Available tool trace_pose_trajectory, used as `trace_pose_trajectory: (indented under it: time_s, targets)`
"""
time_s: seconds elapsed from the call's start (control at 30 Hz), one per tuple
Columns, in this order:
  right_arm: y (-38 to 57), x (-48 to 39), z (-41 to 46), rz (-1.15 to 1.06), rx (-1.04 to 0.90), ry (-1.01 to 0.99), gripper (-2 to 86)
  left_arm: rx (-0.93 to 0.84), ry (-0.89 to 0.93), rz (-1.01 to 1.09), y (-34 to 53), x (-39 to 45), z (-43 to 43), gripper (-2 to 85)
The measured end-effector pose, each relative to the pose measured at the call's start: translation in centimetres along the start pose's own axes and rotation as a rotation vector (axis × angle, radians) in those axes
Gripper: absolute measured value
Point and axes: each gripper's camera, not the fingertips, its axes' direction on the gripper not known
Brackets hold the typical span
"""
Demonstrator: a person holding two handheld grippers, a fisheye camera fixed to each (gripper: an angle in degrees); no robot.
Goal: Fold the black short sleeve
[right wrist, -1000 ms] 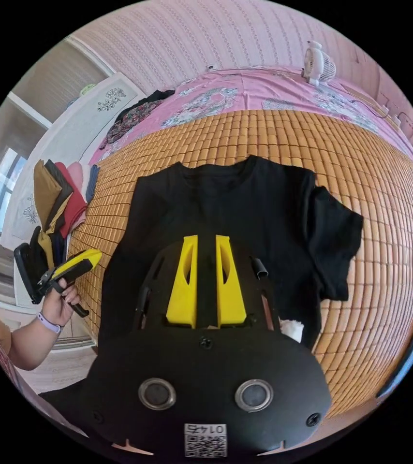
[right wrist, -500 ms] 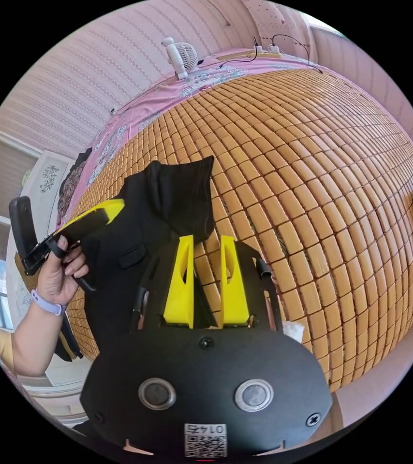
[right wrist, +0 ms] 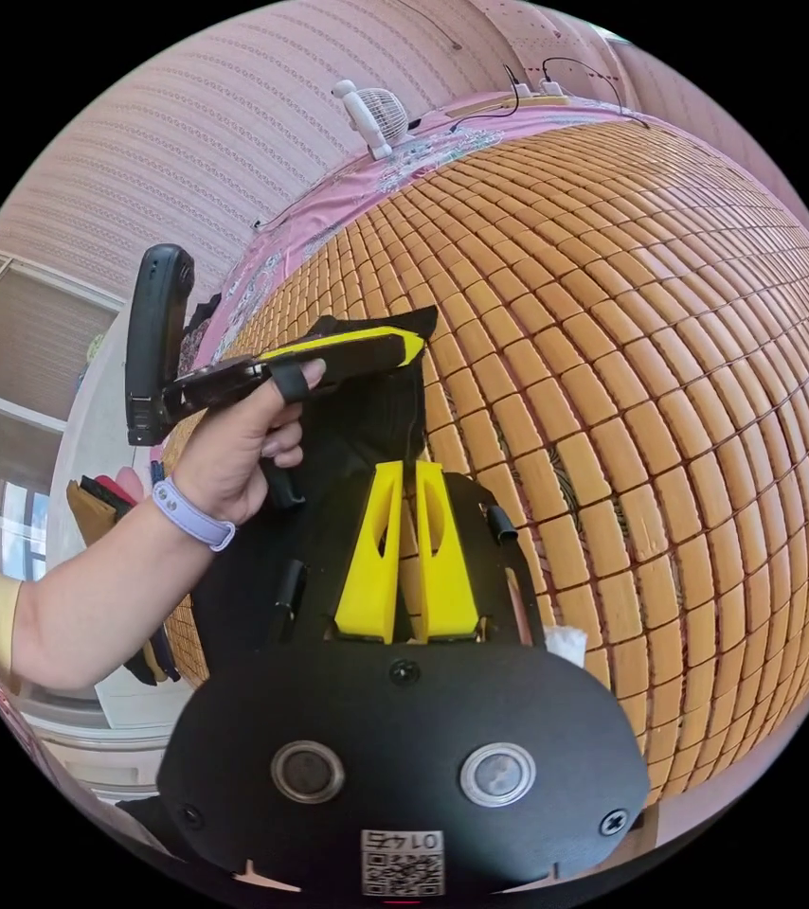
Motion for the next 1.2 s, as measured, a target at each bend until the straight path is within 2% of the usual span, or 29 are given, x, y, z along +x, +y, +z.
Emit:
trace_pose_trajectory:
  time_s: [0.07,0.17,0.27,0.43,0.57,0.83,0.93,0.97,1.1,1.2]
  targets:
    - [0.5,-0.9,-0.6,-0.086,0.044,0.024,2.0,0.228,-0.045,-0.013,3.3,-0.3,-4.7,-0.8]
    - [1.1,-3.3,-2.7,-0.255,0.075,-0.011,2.7,0.354,-0.106,-0.048,9.2,-0.4,-11.5,-0.8]
    - [2.2,-5.2,-3.8,-0.4,0.054,-0.067,4.3,0.378,-0.179,-0.195,17.6,-2.5,-16.2,-0.3]
    - [2.4,-5.2,-0.6,-0.405,-0.093,-0.064,7.2,0.316,-0.201,-0.444,29.4,-7.3,-19.2,3.8]
    - [-1.3,-7.1,2.1,-0.422,-0.077,-0.041,8.5,0.299,-0.279,-0.511,34.7,-10.3,-22.1,5.1]
    - [-8.8,-15.6,10.5,-0.553,-0.059,0.09,9.7,0.347,-0.345,-0.613,38.4,-18.8,-23.9,5.7]
    - [-11.0,-16.7,14.7,-0.561,-0.143,0.205,6.1,0.325,-0.324,-0.619,38.4,-21.5,-22.3,5.8]
    - [-12.0,-16.5,14.8,-0.534,-0.142,0.226,2.9,0.32,-0.3,-0.628,38.4,-22.4,-21.8,5.9]
    - [-14.5,-14.4,10.6,-0.424,-0.023,0.193,1.9,0.334,-0.299,-0.613,38.8,-23.9,-21.6,5.9]
    - [-16.9,-10.7,9.3,-0.316,-0.025,0.15,2.6,0.336,-0.314,-0.62,39.3,-25.3,-21.9,6.0]
